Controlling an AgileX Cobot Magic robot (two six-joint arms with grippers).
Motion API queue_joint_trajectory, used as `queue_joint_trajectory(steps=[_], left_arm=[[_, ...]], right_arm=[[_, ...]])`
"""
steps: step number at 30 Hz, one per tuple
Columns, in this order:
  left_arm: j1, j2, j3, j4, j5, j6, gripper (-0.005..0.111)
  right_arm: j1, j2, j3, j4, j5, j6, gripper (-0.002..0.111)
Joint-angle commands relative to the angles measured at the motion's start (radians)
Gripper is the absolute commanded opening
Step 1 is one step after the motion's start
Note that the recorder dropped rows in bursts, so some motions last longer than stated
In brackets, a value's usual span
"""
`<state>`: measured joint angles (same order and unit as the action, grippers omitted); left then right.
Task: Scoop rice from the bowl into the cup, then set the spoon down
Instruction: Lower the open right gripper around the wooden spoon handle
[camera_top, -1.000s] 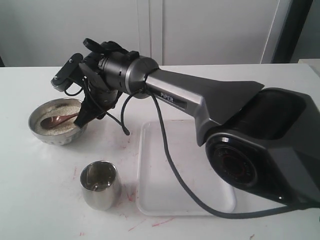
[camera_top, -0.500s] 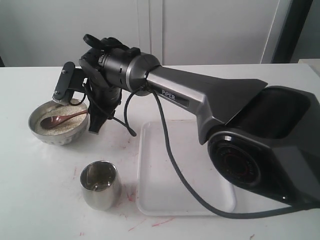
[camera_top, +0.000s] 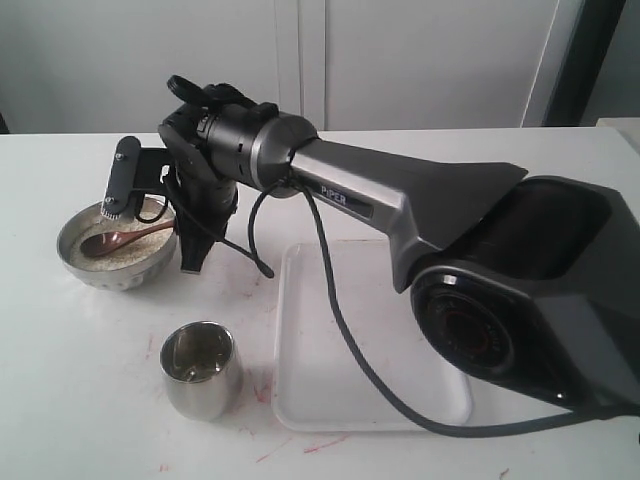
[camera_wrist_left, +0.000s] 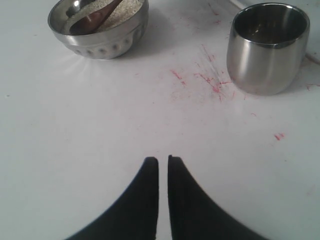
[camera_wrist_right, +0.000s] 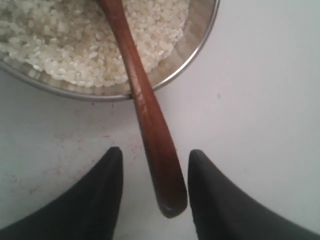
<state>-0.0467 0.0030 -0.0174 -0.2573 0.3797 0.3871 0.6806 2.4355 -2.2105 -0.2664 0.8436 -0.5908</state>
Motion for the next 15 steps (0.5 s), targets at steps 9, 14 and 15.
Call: queue_joint_trajectory(steps=[9,14,15], left_arm=[[-0.005,-0.003,0.005,-0.011,0.002,0.002,0.014],[-0.005,-0.003,0.005,-0.011,0.002,0.002,0.014],[-0.005,-0.003,0.005,-0.011,0.002,0.002,0.014]], right_arm=[[-0.003,-0.001,0.001,0.007,-0.064,-0.039,0.04],[-0.003,-0.001,0.001,0.008,-0.069,-0.041,0.04],[-0.003,-0.001,0.001,0.008,-0.069,-0.041,0.04]])
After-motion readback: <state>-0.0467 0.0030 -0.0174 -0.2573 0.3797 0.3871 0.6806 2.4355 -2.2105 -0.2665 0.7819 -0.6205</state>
